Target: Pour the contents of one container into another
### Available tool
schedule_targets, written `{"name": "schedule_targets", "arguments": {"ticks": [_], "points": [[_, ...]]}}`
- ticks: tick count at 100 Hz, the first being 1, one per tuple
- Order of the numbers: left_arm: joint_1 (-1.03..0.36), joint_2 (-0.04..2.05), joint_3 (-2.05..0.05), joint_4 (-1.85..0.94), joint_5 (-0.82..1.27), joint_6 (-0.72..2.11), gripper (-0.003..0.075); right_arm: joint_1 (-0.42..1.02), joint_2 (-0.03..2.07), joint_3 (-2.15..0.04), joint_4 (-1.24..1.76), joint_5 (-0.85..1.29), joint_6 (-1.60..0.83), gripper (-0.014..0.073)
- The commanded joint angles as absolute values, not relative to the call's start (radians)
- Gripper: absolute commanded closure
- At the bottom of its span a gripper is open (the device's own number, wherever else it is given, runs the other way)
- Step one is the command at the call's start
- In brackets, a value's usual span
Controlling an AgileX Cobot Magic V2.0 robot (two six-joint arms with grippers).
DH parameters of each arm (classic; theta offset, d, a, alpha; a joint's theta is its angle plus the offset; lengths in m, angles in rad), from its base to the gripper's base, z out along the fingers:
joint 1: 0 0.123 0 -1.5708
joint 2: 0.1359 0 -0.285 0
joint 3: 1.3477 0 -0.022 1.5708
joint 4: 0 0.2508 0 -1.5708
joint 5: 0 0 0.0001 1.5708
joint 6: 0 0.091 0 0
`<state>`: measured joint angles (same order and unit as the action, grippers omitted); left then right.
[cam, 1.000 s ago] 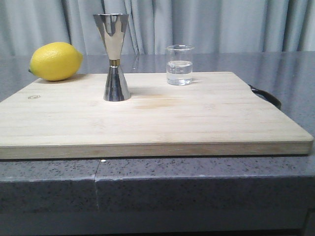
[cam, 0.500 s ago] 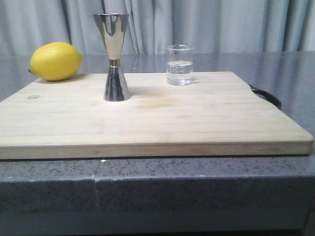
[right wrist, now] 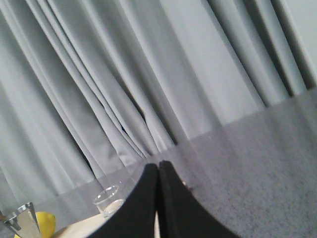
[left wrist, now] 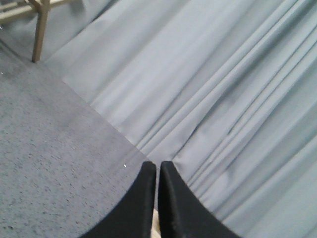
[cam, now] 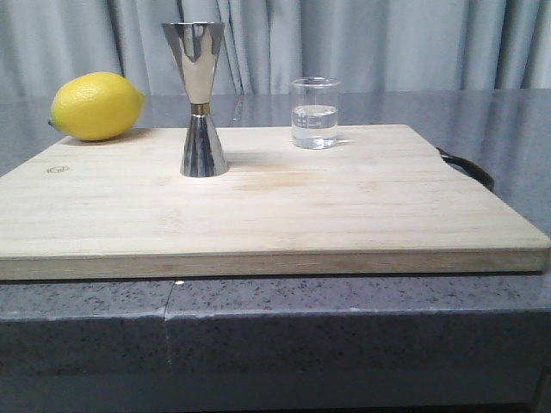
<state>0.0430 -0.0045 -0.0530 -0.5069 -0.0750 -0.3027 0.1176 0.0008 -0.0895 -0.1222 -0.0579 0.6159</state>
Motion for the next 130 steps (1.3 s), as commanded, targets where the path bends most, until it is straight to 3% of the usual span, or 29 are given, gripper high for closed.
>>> {"name": "schedule_targets", "arguments": {"ticks": [1, 16, 29, 52, 64, 72, 86, 108, 115, 130], "points": [[0.045, -0.005, -0.166, -0.457, -0.052, -0.321, 0.0740, 0.116, 0.069, -0.223, -0.133, 0.018, 0.646, 0.0662], [0.039, 0.115, -0.313, -0.347, 0.147, -0.284, 0.0740, 0.149, 0.272, -0.405, -0.190, 0.165, 0.522, 0.0662], [-0.007, 0.284, -0.423, -0.415, 0.291, -0.030, 0.0739, 0.208, 0.487, -0.536, -0.190, 0.221, 0.341, 0.0662], [-0.155, 0.583, -0.527, -0.603, 0.276, 0.269, 0.0739, 0.285, 0.825, -0.641, -0.205, 0.113, 0.262, 0.0651], [-0.238, 0.699, -0.553, -0.605, 0.243, 0.285, 0.0738, 0.285, 0.940, -0.650, -0.212, 0.024, 0.262, 0.0550], [-0.301, 0.772, -0.566, -0.603, 0.219, 0.294, 0.0727, 0.285, 1.004, -0.650, -0.212, -0.042, 0.262, 0.0425], [-0.414, 0.873, -0.570, -0.603, 0.154, 0.318, 0.0605, 0.285, 1.091, -0.650, -0.212, -0.135, 0.262, 0.0260], [-0.595, 0.999, -0.570, -0.592, -0.056, 0.318, 0.0268, 0.285, 1.166, -0.650, -0.212, -0.193, 0.262, 0.0247], [-0.648, 1.040, -0.570, -0.578, -0.141, 0.318, 0.0217, 0.285, 1.173, -0.650, -0.212, -0.200, 0.262, 0.0247], [-0.727, 1.133, -0.570, -0.560, -0.284, 0.318, 0.0215, 0.285, 1.176, -0.650, -0.212, -0.211, 0.262, 0.0247]]}}
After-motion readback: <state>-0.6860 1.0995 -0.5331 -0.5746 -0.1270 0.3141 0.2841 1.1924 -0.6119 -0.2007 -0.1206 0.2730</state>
